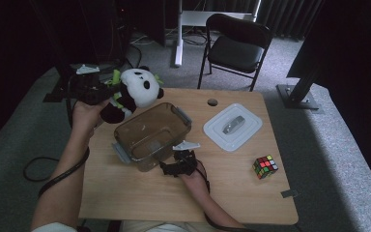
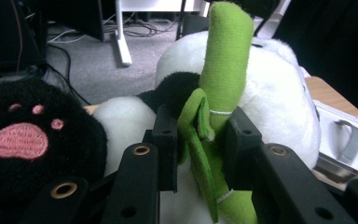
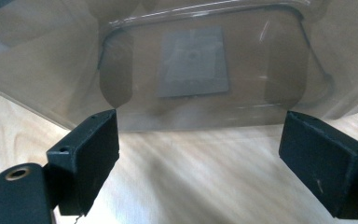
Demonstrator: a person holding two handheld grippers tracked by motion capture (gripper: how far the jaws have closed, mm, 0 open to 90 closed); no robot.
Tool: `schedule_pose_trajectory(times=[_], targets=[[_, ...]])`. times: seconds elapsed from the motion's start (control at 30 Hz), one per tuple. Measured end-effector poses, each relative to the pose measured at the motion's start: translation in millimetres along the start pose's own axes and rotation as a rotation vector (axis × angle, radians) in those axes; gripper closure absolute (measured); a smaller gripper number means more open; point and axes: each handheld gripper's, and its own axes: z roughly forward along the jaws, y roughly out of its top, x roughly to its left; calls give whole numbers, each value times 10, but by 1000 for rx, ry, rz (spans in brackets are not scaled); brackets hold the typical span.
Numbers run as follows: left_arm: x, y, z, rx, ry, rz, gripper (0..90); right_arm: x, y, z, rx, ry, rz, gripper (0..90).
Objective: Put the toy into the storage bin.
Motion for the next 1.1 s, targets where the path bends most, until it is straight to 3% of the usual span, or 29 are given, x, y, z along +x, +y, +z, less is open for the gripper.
schedule_pose_trajectory(times=[0.17, 0.43, 0.67, 0.83, 0.97, 1.1], targets=[[-125, -25, 26, 13, -35, 15, 713, 40, 105, 121, -7, 18, 44, 117], [-216, -157, 202, 73, -61, 28, 712, 106, 208, 221, -37, 14, 74, 117], [-309, -207, 246, 101, -90, 31, 711, 96, 263, 262, -57, 11, 78, 117], [-386, -296, 321, 139, -86, 44, 710, 98, 275, 284, -62, 9, 81, 117], [-441, -358, 309, 138, -83, 48, 707, 95, 283, 278, -64, 19, 80, 117], [-480, -409, 290, 158, -109, 83, 685, 78, 282, 261, -67, 35, 89, 118]])
